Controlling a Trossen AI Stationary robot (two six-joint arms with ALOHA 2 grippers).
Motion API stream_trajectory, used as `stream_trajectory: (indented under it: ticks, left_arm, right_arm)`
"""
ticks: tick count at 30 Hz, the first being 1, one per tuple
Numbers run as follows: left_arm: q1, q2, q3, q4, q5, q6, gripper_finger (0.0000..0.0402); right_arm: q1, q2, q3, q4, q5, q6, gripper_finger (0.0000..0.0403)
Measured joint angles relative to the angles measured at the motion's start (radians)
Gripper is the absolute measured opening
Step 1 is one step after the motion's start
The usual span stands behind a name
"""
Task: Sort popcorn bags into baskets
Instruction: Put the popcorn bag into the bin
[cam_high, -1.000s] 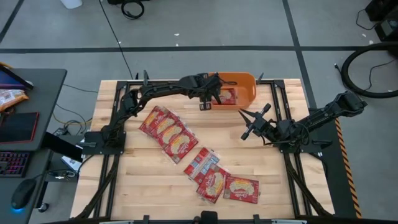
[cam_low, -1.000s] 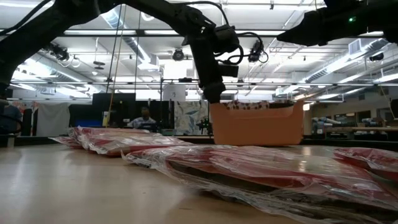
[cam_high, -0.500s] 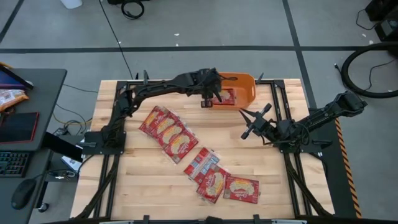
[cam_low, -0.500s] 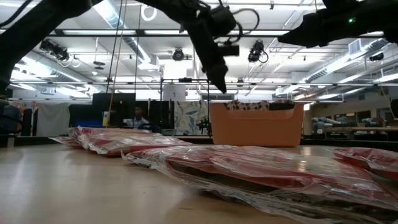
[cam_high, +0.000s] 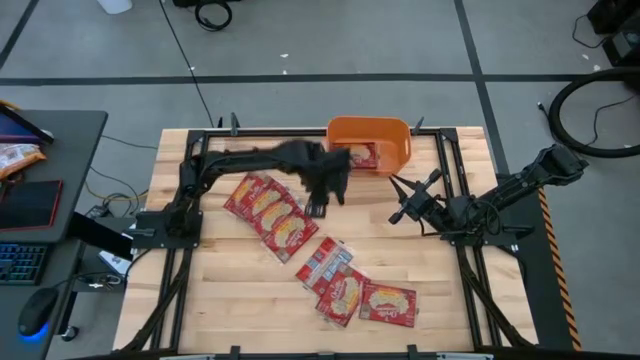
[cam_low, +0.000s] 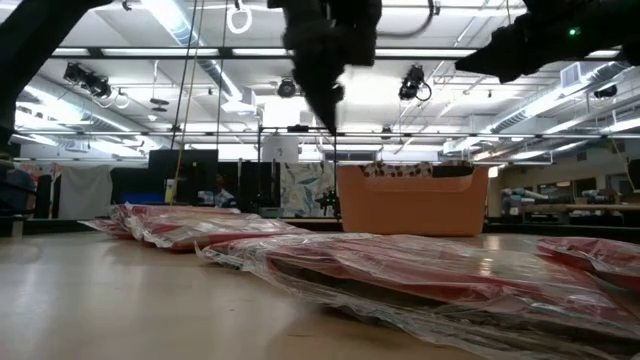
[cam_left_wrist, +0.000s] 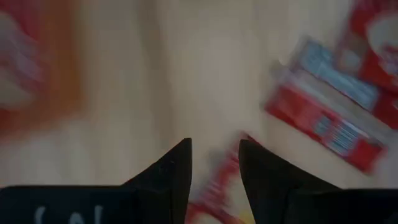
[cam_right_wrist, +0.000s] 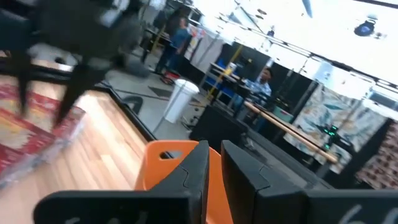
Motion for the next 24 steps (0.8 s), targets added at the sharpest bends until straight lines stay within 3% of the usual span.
stream_trajectory:
  ticks: [4,9,12,18,24]
  left_arm:
    - [-0.053,-0.001,-0.073,-0.149,0.003,-0.117,0.0137]
    - [-0.107,-0.015,-0.255,-0.15,0.0,-0.129,0.0137]
    - [-0.118,-0.061,-0.364,-0.136,0.001,-0.127,0.0137]
    - [-0.053,-0.233,-0.567,-0.043,-0.005,-0.191,0.0137]
    - [0.078,-0.411,-0.795,0.13,-0.023,-0.299,0.0137]
  right_arm:
    - [-0.028,0.0,-0.009,-0.001,-0.091,0.022,0.0048]
    - [-0.064,0.0,-0.012,-0.009,-0.184,0.07,0.0048]
    - [-0.07,0.0,-0.013,-0.022,-0.188,0.089,0.0048]
    - [-0.077,0.0,-0.013,-0.037,-0.189,0.091,0.0048]
    - [-0.111,0.0,-0.013,-0.039,-0.26,0.122,0.0048]
